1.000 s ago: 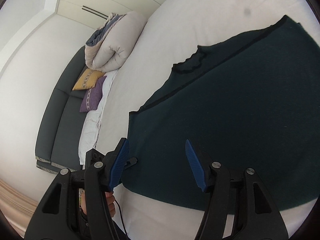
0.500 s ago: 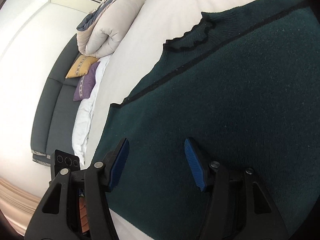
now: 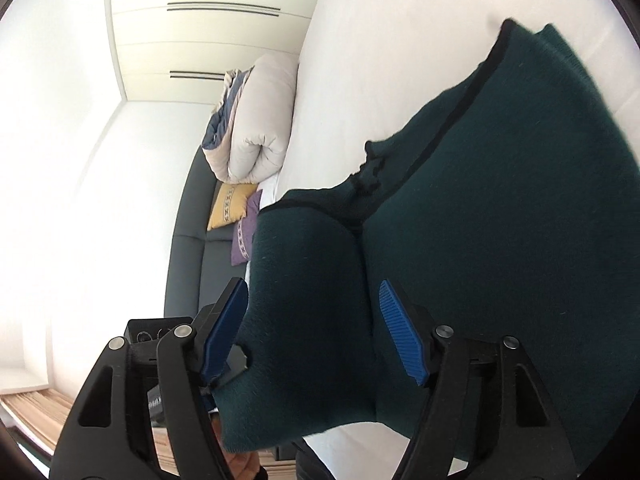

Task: Fold small clothes

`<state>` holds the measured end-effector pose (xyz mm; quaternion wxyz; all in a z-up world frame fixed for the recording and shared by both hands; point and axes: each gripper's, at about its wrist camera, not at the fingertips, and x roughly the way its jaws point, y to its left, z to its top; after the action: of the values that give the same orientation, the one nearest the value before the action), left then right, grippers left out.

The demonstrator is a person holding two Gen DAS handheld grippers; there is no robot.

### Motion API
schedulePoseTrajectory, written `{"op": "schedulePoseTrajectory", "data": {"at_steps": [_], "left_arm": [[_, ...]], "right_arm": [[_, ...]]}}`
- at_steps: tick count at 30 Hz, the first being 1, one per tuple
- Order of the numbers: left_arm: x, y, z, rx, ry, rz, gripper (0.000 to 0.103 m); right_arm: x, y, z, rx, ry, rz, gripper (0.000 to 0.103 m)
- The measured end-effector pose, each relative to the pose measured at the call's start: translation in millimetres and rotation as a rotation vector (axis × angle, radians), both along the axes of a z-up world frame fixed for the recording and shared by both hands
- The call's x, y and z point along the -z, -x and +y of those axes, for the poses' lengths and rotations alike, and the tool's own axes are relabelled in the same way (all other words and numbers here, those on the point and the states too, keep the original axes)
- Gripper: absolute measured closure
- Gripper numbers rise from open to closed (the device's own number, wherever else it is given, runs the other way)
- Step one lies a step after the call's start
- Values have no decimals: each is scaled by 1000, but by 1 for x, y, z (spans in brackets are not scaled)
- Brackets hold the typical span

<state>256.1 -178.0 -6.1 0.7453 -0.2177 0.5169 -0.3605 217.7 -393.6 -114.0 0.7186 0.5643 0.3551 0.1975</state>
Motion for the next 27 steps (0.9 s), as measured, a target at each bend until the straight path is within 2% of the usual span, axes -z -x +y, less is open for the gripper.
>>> {"op": "schedulePoseTrajectory", "data": {"at_steps": [2, 4, 6, 7, 8, 11, 14, 18, 20, 21, 22, 23, 25, 27], "left_arm": [[14, 4, -44, 81, -22, 32, 77], [21, 12, -57, 102, 12, 42, 77], [18, 18, -45, 73, 73, 21, 64], [15, 20, -35, 53, 100, 7, 49], [12, 22, -23, 28, 109, -11, 41], [13, 24, 11, -16, 84, -36, 40], [30, 26, 40, -67, 35, -29, 40], [62, 34, 67, -110, 13, 28, 40], [72, 41, 73, -118, 8, 48, 40], [76, 45, 74, -119, 8, 54, 40], [79, 46, 75, -118, 6, 59, 40], [82, 48, 76, -116, 2, 60, 40], [84, 48, 76, -109, -7, 54, 40], [85, 47, 75, -95, -12, 43, 40]], "right_arm": [[5, 8, -21, 41, -16, 17, 33], [15, 16, -40, 70, -29, 53, 33], [24, 24, -53, 99, -17, 91, 28], [28, 27, -57, 100, -12, 100, 28], [31, 28, -60, 92, -11, 110, 28], [30, 28, -63, 82, 26, 120, 29], [23, 22, -59, 75, 79, 145, 29], [10, 3, -31, -10, 266, 194, 30], [10, -4, -19, -31, 325, 223, 36], [10, -9, -16, -32, 353, 237, 48], [10, -14, -12, -36, 398, 255, 65], [10, -19, -6, -40, 450, 272, 74], [8, -23, 3, -47, 539, 282, 85], [-1, -24, 9, -42, 590, 267, 89]]}}
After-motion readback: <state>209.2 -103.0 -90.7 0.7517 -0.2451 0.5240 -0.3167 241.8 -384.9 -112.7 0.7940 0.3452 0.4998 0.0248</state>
